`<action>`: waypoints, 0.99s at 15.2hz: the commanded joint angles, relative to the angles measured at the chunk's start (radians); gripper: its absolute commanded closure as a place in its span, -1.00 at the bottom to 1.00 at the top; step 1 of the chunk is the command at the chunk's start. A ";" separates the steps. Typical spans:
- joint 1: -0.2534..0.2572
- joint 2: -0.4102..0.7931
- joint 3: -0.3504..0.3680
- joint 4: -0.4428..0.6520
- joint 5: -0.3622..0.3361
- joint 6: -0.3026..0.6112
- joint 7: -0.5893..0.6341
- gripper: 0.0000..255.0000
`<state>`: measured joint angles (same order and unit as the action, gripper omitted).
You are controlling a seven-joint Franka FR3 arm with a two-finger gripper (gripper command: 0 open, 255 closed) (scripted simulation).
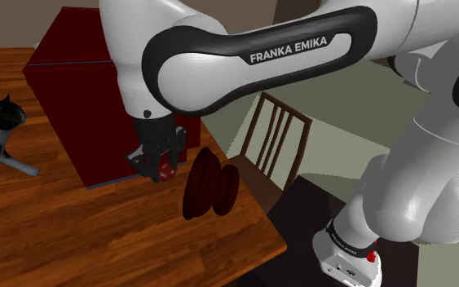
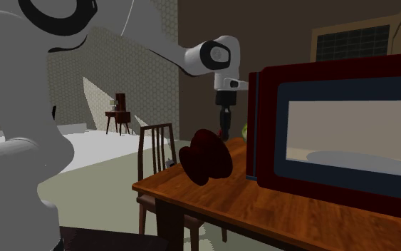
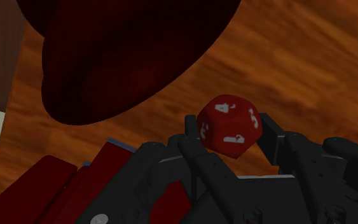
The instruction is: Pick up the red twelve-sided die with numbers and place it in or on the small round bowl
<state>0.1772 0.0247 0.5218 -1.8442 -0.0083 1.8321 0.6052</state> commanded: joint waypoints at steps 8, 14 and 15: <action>-0.001 -0.007 -0.001 0.105 0.004 -0.112 -0.003 1.00; -0.020 -0.286 -0.056 -0.164 0.127 -0.094 -0.116 1.00; -0.017 -0.330 -0.068 -0.203 0.143 -0.097 -0.133 1.00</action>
<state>0.1612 -0.2541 0.4698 -1.9999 0.1158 1.7361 0.4986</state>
